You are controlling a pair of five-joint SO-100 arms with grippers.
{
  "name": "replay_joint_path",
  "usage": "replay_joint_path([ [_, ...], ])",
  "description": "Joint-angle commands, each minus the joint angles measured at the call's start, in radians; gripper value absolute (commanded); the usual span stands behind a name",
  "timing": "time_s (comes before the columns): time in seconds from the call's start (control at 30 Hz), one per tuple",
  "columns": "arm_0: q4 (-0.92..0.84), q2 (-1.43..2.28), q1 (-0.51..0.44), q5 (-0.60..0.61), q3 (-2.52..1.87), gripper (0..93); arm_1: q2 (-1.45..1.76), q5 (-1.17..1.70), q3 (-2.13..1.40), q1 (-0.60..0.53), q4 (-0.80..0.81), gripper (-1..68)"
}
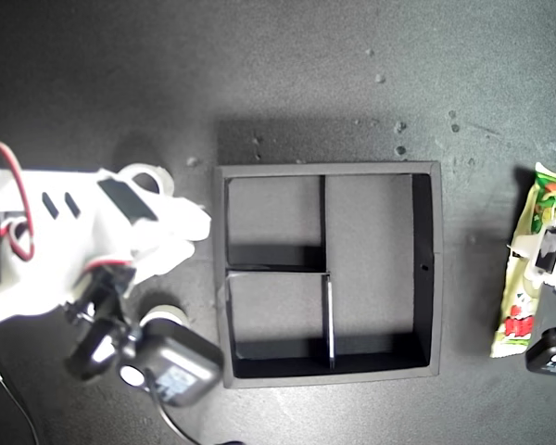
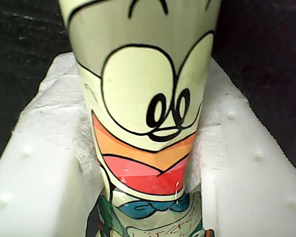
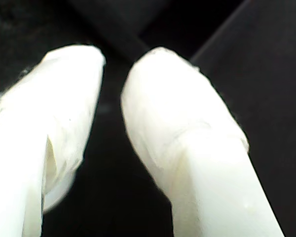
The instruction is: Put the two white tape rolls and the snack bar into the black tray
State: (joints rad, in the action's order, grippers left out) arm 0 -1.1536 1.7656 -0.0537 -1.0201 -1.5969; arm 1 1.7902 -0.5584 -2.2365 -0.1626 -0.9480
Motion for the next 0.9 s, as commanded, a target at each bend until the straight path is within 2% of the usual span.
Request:
replay_joint_path([
  [0.0,-0.060,-0.038,0.003,-0.023,0.069,4.8,0.000,0.023,0.071,0.008,-0.044,-0.1],
  [0.13,-0.058,0.074,0.021,-0.123,-0.164,8.4,0.000,0.029,0.086,0.008,-0.064,-0.2],
  [0.33,0.058,0.279,0.002,-0.250,-0.508,16.6,0.000,0.044,0.091,0.014,-0.060,-0.2],
  [0.47,0.100,0.250,-0.012,-0.247,-0.531,21.8,0.000,0.054,0.103,0.021,-0.064,-0.2],
  [0.6,0.101,0.169,-0.012,-0.239,-0.495,23.2,0.000,0.051,0.104,0.018,-0.064,-0.2],
  [0.87,0.133,0.072,-0.025,-0.249,-0.472,20.5,0.000,0.077,0.175,0.066,-0.117,-0.2],
])
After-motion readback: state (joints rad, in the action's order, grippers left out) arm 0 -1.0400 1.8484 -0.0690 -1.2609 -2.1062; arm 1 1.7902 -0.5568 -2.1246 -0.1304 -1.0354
